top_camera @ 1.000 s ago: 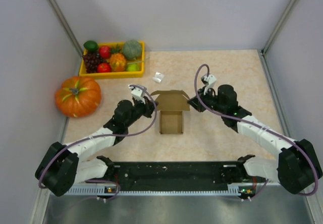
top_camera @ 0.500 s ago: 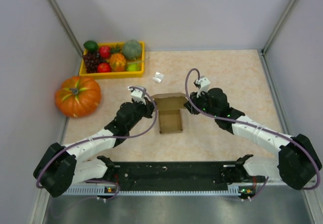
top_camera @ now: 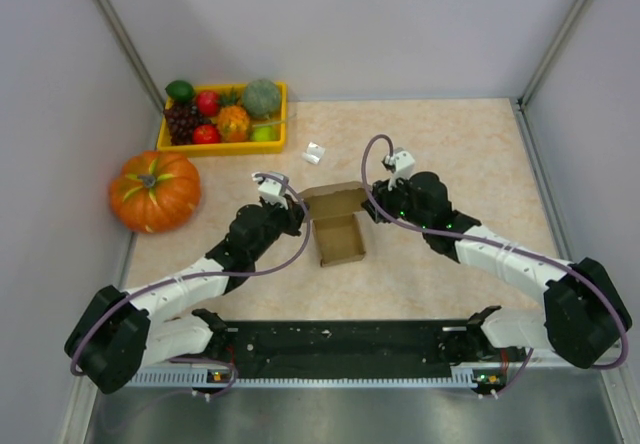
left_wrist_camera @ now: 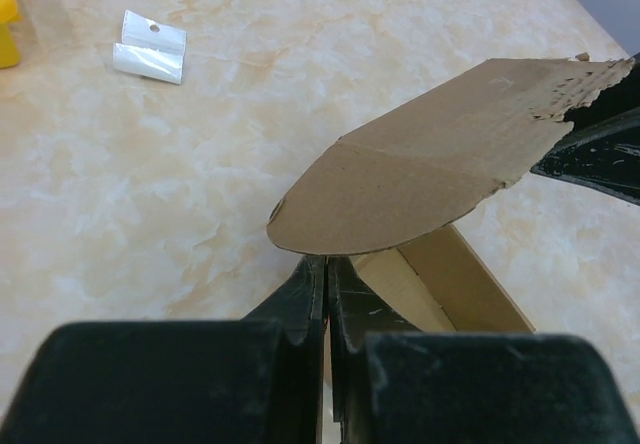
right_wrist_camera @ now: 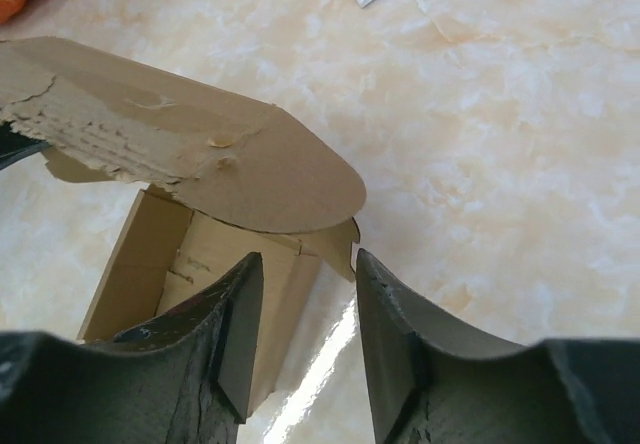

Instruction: Fold the paper box

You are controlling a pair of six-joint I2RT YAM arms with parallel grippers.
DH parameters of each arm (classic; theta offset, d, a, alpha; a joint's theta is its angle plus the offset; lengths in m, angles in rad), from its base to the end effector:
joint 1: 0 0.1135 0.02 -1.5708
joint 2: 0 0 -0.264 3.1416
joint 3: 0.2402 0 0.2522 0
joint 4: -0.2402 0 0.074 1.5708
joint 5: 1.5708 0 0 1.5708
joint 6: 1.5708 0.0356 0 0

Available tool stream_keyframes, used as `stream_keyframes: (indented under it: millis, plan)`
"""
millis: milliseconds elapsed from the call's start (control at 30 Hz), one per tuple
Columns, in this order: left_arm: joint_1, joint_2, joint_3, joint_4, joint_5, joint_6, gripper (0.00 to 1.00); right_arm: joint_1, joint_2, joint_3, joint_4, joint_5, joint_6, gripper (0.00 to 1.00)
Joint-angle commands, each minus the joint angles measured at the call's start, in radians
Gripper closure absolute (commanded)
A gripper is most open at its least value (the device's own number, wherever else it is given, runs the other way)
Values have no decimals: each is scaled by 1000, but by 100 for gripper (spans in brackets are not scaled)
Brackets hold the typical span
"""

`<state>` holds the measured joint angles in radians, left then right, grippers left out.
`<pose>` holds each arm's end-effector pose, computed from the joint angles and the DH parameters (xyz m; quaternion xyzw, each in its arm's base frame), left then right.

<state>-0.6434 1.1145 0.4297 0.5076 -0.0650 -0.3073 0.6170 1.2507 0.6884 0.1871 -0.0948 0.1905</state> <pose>0.1927 -0.1416 0.2227 0.1077 0.7592 -0.2714 0.5817 0.2248 0.1636 0.2441 -0.2008 0.8013 0.2569 0.5016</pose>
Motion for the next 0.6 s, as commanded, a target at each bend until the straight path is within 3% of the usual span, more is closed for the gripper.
stream_keyframes:
  millis: [0,133,433,567]
  plan:
    - [-4,-31,-6,48,5,17,100,-45,-20,34,28,-22,-11,56]
    - [-2,-30,-2,46,11,19,100,-79,-20,23,52,-111,-34,45]
    - [-2,-33,-6,49,33,25,100,-131,87,28,190,-227,-56,32]
    - [-1,-36,-8,55,59,36,100,-204,147,10,308,-382,-20,28]
